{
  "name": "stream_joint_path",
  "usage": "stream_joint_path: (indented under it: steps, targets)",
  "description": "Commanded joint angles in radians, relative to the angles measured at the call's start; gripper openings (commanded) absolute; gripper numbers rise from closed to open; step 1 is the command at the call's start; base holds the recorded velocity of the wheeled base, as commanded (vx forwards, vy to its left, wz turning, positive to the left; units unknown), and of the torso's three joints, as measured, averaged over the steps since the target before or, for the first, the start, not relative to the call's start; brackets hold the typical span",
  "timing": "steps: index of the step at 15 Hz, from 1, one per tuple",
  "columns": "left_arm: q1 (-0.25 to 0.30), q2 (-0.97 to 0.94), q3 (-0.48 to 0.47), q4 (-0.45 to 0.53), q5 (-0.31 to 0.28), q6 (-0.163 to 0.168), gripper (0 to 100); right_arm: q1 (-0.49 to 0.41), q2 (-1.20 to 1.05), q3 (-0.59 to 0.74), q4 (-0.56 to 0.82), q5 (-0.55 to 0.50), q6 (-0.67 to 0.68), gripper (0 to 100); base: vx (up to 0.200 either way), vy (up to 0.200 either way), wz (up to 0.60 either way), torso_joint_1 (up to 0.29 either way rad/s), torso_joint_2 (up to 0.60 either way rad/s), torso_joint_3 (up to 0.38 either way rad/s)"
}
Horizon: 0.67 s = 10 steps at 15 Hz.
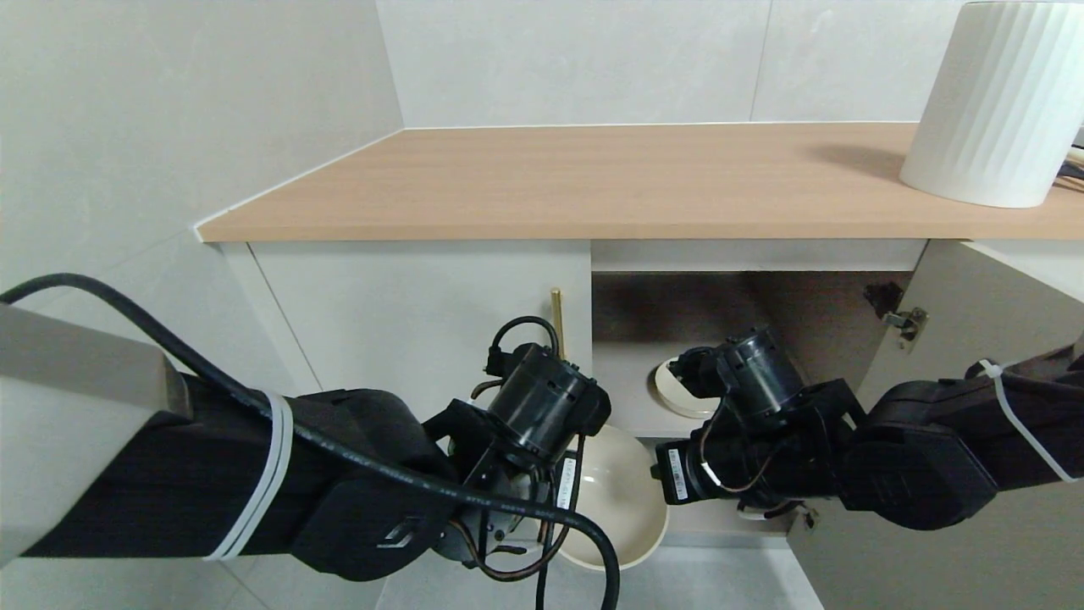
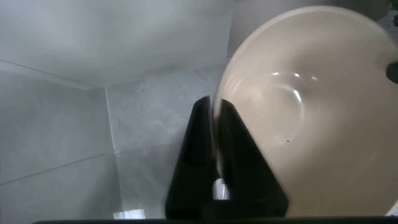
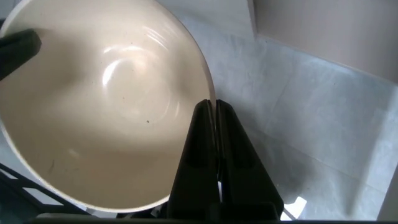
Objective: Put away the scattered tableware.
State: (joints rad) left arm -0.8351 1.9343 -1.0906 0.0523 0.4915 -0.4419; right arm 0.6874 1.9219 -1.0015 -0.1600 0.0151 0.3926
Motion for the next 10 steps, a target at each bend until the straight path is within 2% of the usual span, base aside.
stream_joint_path:
  steps: [1,7,10]
  targets:
    - [0.001,0.002,0.0,0.0,-0.001,0.0,100,0.001,0.003,0.0,-0.001,0.0,0.0,0,0.0,0.0,0.0,0.0,0.0,0.0]
    - [0.002,-0.021,-0.002,0.0,0.001,0.0,100,-0.008,0.025,-0.006,-0.003,-0.003,0.0,0,0.0,0.0,0.0,0.0,0.0,0.0]
    - [0.011,-0.075,-0.002,0.0,0.001,0.0,100,-0.149,0.106,-0.086,-0.001,-0.021,0.015,0,0.0,0.0,0.0,0.0,0.0,0.0]
